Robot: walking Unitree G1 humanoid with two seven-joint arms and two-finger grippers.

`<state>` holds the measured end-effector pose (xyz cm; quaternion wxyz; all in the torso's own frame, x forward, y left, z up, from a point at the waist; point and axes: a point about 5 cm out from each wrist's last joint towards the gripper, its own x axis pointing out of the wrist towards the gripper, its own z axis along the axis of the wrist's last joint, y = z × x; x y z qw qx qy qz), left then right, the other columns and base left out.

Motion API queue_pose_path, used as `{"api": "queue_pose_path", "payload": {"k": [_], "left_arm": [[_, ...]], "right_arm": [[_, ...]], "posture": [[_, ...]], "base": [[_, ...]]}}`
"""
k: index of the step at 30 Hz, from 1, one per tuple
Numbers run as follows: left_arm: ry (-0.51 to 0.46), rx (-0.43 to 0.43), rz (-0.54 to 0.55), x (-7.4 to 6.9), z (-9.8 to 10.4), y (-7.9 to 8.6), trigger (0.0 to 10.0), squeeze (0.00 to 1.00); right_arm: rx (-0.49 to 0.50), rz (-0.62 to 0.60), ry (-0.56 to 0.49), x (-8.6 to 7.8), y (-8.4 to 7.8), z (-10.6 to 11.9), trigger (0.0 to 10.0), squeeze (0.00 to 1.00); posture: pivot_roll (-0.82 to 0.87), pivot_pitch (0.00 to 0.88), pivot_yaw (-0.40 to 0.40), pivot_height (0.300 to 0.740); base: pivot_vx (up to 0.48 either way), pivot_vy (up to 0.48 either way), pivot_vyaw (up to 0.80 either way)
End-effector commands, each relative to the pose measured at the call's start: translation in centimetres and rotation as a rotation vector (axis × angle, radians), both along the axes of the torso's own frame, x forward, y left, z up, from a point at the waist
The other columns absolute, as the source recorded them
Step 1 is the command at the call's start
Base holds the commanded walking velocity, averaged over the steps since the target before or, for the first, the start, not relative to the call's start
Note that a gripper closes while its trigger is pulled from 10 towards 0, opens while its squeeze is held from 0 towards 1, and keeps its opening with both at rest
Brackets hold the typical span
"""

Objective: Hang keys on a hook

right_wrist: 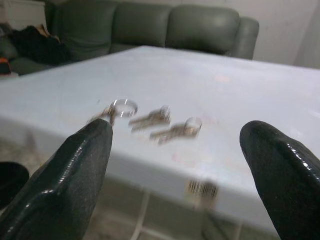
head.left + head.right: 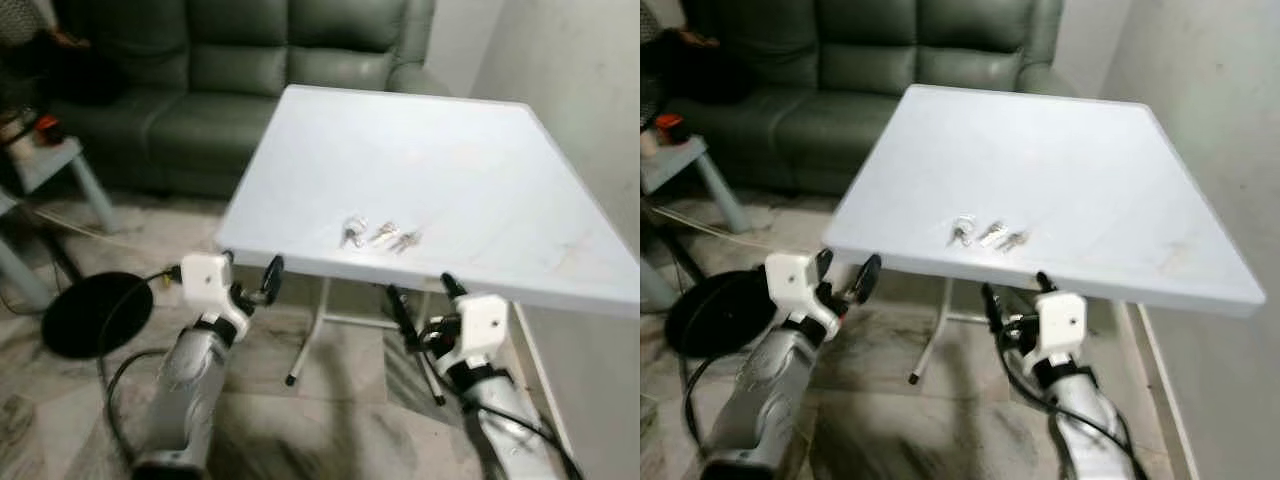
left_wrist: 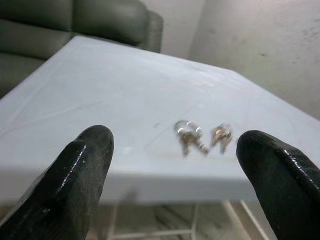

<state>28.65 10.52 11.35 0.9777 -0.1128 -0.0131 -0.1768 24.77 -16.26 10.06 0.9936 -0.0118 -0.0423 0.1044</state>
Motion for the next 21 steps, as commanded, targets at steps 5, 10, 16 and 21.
{"api": "queue_pose_path", "payload": {"k": [5, 10, 16, 21], "left_arm": [[-0.006, 0.012, 0.038, 0.08, 0.16, 1.23, 10.0, 0.0], [-0.008, 0.01, 0.04, 0.06, 0.17, 1.13, 10.0, 0.0], [-0.041, 0.007, 0.068, -0.01, 0.5, 0.92, 10.0, 0.0], [-0.044, -0.003, 0.056, -0.19, 0.51, 0.63, 10.0, 0.0]], "right_arm": [[0.016, 0.024, -0.013, 0.11, 0.82, 0.4, 10.0, 0.0], [0.015, 0.027, -0.011, 0.1, 0.79, 0.38, 10.0, 0.0], [0.009, 0.04, -0.008, 0.19, 0.84, 0.35, 10.0, 0.0], [-0.003, 0.057, 0.0, 0.2, 0.84, 0.24, 10.0, 0.0]], "posture": [[0.03, 0.022, -0.034, 0.74], [0.04, 0.02, -0.038, 0.74], [0.04, 0.013, -0.043, 0.74], [0.04, 0.011, -0.048, 0.74]], "base": [[0.454, 0.0, 0.0], [0.454, 0.0, 0.0], [0.215, 0.0, 0.0], [0.0, 0.0, 0.0]]}}
